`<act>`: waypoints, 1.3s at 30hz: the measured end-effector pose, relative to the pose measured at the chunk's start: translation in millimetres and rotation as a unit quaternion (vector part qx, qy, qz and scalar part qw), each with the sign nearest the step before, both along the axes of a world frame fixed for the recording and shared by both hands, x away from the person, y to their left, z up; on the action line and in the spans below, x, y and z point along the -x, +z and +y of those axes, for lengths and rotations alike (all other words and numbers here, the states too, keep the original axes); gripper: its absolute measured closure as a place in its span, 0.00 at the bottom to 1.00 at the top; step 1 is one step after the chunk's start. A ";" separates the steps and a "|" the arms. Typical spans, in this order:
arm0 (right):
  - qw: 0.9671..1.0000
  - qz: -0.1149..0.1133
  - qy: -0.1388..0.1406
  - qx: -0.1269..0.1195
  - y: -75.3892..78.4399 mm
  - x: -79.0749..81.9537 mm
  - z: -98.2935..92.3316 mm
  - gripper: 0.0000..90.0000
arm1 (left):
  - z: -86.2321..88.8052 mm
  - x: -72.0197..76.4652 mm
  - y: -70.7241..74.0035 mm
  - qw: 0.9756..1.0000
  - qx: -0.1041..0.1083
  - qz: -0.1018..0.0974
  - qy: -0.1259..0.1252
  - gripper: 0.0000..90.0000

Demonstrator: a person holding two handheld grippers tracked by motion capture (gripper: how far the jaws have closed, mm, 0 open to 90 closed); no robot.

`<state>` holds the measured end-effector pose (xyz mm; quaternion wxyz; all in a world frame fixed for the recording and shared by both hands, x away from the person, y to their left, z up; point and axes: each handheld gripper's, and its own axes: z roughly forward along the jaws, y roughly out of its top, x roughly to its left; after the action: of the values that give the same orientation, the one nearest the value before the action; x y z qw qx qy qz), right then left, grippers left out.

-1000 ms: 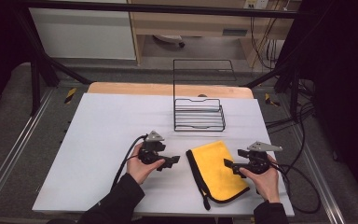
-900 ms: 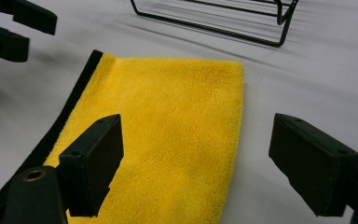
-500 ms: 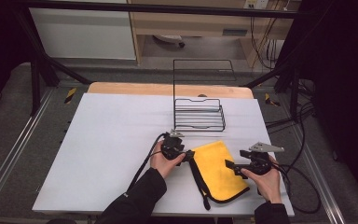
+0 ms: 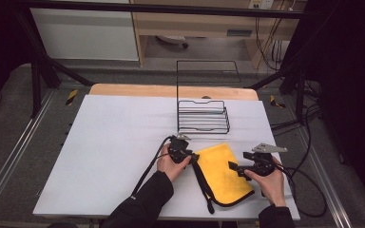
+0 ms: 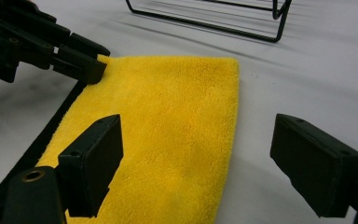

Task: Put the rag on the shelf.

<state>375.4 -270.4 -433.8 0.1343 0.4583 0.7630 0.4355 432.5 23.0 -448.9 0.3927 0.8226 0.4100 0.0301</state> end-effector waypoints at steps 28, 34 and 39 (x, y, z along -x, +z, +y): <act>0.998 0.045 0.027 0.034 -17.1 -68.9 20.2 0.69 | -3.8 3.9 -2.1 1.000 -0.017 -0.023 -0.011 0.77; 0.998 0.054 0.021 0.016 -21.0 -67.9 19.2 0.75 | -3.2 3.6 -2.4 1.000 -0.015 -0.024 -0.014 0.77; 0.998 0.049 0.026 0.016 -19.9 -66.1 20.1 0.88 | -3.1 3.7 -2.6 0.999 -0.014 -0.025 -0.016 0.77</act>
<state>441.5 -250.3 -453.7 0.0928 0.4573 0.7872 0.4032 428.8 19.9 -451.5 0.3914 0.8335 0.3867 0.0506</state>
